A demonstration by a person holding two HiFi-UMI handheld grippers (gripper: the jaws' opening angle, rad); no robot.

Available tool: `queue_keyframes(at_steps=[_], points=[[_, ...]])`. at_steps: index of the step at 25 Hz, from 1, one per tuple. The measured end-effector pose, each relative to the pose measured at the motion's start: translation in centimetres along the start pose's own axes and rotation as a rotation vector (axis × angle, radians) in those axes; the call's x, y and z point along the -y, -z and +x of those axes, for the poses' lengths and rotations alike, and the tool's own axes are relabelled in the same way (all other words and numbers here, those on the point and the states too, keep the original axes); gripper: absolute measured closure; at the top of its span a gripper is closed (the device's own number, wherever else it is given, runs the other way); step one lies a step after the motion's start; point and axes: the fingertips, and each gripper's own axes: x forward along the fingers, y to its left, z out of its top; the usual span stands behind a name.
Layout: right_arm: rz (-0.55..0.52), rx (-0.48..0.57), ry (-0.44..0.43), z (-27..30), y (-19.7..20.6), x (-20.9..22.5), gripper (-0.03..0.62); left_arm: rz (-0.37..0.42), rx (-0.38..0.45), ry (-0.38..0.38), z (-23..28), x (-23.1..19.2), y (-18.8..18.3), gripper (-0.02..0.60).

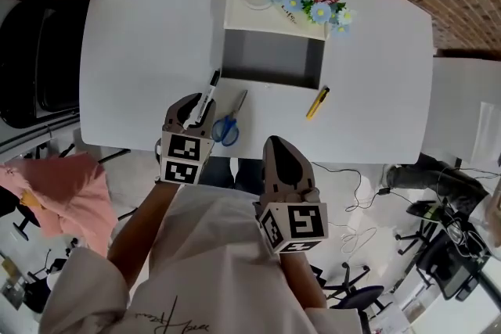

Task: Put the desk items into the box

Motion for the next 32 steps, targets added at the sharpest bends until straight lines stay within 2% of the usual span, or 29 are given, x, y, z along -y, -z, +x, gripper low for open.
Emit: queue_keyframes(at_steps=[6, 10, 16, 20, 25, 32], points=[[0.019, -0.005, 0.025, -0.2, 0.9, -0.1, 0.568, -0.006, -0.051, 0.009, 1.5, -0.7, 1.6, 0.479], [0.001, -0.003, 0.040, -0.5, 0.8, -0.3, 0.568, 0.050, -0.092, 0.016, 2.2, -0.7, 2.6, 0.476], [0.007, -0.005, 0.051, -0.6, 1.0, 0.0, 0.568, 0.089, -0.133, 0.027, 3.1, -0.8, 3.0, 0.476], [0.006, -0.009, 0.045, -0.3, 1.1, 0.0, 0.568, 0.062, -0.164, 0.019, 3.5, -0.9, 3.8, 0.476], [0.003, -0.004, 0.042, -0.1, 0.8, 0.1, 0.568, 0.097, -0.199, 0.021, 4.0, -0.8, 4.2, 0.476], [-0.001, -0.016, 0.028, 0.4, 0.7, -0.3, 0.568, 0.091, -0.213, 0.030, 4.2, -0.9, 4.4, 0.486]])
